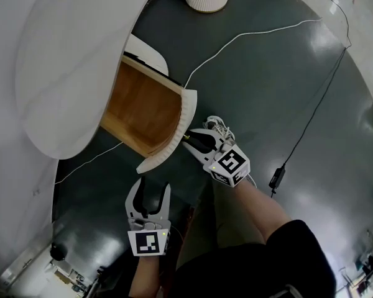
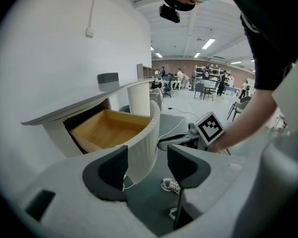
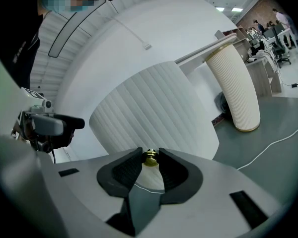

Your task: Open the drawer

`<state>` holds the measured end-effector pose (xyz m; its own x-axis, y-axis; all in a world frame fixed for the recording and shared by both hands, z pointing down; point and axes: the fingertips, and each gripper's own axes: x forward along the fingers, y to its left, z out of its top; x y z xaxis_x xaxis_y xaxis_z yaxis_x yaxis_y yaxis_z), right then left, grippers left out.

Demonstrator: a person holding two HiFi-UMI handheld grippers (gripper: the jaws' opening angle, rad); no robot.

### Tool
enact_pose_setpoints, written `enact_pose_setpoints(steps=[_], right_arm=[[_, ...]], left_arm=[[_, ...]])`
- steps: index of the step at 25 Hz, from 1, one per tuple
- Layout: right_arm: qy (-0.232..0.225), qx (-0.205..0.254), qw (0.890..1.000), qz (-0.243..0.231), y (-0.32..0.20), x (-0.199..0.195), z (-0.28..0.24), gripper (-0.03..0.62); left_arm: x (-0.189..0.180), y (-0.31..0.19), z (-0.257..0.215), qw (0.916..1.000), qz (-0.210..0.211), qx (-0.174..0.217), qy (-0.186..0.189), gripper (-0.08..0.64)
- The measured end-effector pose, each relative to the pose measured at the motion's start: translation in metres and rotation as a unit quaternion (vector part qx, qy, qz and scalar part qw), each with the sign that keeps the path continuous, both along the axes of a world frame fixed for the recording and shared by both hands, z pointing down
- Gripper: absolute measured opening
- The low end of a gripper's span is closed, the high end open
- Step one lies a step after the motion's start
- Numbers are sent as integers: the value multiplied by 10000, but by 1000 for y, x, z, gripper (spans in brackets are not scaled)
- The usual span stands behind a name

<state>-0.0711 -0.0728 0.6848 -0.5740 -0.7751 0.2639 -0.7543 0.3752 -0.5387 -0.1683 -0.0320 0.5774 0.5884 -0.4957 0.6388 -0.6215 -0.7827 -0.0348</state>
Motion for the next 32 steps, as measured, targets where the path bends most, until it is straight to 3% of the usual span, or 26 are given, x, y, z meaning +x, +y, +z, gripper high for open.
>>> enact_pose_setpoints(steps=[7,16,23,28,32], right_arm=[[78,-150,9999,20,-2,-2,1,112],[406,-258,9988,114,36,20,-31,121],[603,-55,9977,290,45,30,-108,121],[919,395,9947,217,34,45,-176,116],[922,727,9927,276,25,43,-232,110]], left_arm=[[-5,-3,1,9999,-2,-107,17,244],[4,5,-22,9996,-38,142,227,244],[-3,-3,-66,9986,-191,253,431,244],[2,-17,-104,9957,-288,550,682,244],[-2,-21,-130,9933,-372,683,857,244]])
